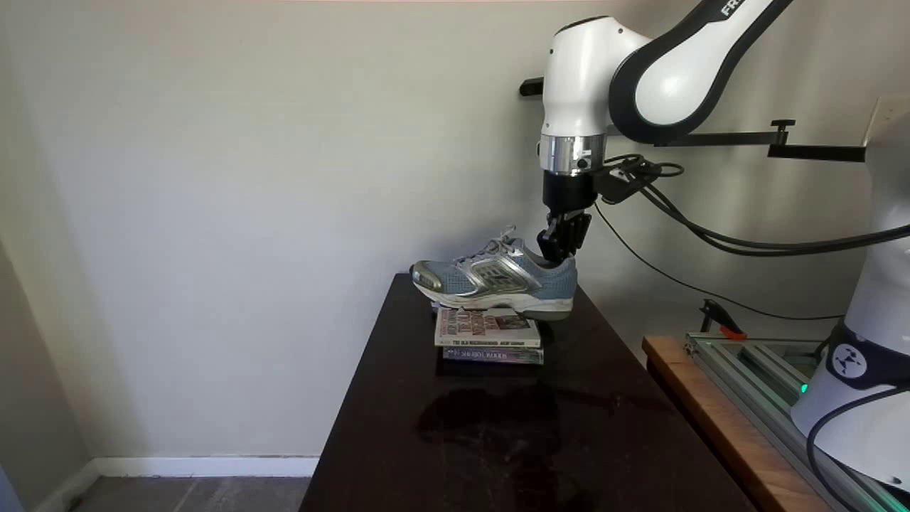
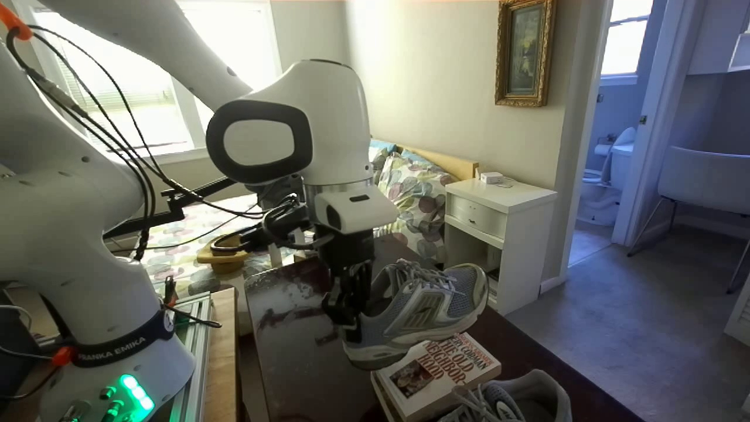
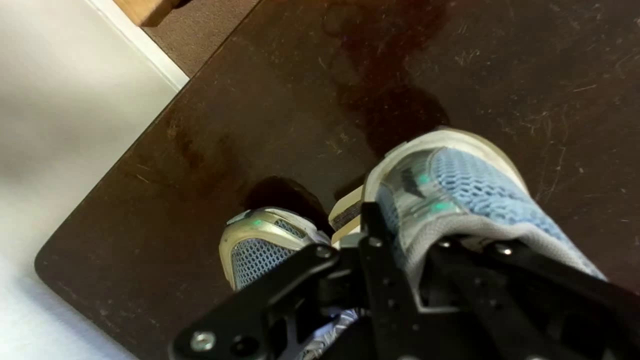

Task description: Put the shoe on the books

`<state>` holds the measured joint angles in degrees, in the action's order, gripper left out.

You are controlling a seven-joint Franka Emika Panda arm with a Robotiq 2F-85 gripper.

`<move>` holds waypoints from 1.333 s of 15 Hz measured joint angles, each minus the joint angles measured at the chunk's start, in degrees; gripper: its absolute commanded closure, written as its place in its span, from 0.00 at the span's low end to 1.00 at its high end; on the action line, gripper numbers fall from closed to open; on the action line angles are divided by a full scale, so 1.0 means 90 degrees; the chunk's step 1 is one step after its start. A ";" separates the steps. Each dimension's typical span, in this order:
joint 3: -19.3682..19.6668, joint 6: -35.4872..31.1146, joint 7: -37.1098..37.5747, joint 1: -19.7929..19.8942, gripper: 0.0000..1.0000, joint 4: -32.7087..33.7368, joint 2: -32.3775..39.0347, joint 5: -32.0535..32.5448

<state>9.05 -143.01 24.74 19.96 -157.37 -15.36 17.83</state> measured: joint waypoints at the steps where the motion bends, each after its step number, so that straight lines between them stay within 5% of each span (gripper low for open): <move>1: 0.0037 -0.0096 -0.0112 0.0027 0.97 -0.0001 0.0026 0.0000; 18: 0.0382 -0.0525 -0.0948 0.0035 0.97 0.0161 0.0616 -0.0010; 19: 0.0382 -0.0530 -0.0948 0.0035 0.65 0.0194 0.0661 -0.0010; 20: 0.0382 -0.0542 -0.0948 0.0035 0.63 0.0222 0.0705 -0.0010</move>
<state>12.49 -147.88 16.21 20.27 -155.37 -9.01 17.74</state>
